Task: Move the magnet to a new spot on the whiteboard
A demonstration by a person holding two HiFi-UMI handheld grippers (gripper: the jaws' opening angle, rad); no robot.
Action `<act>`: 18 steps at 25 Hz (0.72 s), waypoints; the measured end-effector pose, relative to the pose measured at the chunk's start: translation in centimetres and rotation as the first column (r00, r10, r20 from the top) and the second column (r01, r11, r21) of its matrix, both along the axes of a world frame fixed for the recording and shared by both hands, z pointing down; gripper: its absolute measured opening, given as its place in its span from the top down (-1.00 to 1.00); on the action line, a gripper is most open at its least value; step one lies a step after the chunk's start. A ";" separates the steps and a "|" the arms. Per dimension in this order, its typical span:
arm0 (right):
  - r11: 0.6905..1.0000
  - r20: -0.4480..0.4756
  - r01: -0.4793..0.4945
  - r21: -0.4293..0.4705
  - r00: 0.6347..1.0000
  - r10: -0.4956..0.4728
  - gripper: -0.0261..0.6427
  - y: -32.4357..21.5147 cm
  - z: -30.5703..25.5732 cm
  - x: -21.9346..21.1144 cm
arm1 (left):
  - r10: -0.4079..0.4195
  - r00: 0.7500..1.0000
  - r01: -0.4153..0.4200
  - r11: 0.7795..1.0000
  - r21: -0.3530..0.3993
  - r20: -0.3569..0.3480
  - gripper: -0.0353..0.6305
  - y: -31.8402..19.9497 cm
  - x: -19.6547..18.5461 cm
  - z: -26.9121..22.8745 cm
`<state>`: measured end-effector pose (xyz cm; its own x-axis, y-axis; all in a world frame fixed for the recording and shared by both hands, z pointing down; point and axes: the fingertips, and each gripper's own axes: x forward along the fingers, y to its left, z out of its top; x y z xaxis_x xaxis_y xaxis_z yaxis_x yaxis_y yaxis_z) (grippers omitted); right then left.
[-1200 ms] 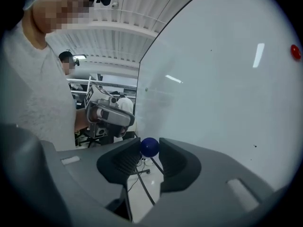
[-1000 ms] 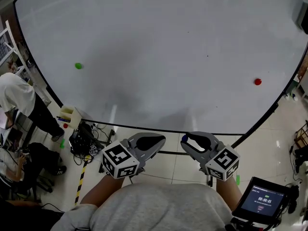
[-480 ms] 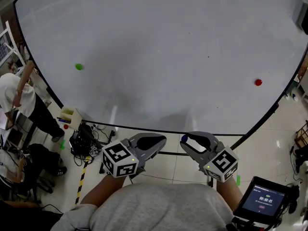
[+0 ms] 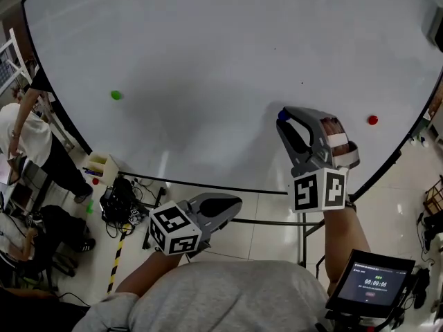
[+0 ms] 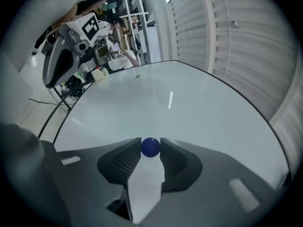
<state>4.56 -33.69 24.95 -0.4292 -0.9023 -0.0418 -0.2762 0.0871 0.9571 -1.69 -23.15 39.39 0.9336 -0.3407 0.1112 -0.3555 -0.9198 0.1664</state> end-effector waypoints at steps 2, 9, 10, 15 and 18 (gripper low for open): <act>0.999 -0.018 -0.023 0.029 1.000 0.024 0.58 -0.6 -1.3 0.0 | -0.003 1.000 0.003 1.000 0.003 -0.002 0.94 0.2 -0.1 -0.3; 0.995 -0.081 -0.090 0.039 0.992 0.093 0.58 -2.7 -0.9 0.6 | -0.018 1.000 0.018 1.000 0.008 -0.008 0.94 0.6 -0.5 -0.7; 0.994 -0.090 -0.099 0.042 0.991 0.102 0.58 -3.0 -0.8 0.7 | -0.018 1.000 0.018 1.000 0.009 -0.008 0.94 0.7 -0.5 -0.7; 0.989 -0.112 -0.132 0.072 0.984 0.140 0.58 -3.5 -0.6 1.1 | -0.021 1.000 0.021 1.000 0.012 -0.014 0.94 1.0 -0.5 -1.0; 0.988 -0.116 -0.141 0.064 0.982 0.148 0.57 -3.6 -0.6 1.1 | -0.025 1.000 0.025 1.000 0.011 -0.018 0.94 0.9 -0.7 -1.2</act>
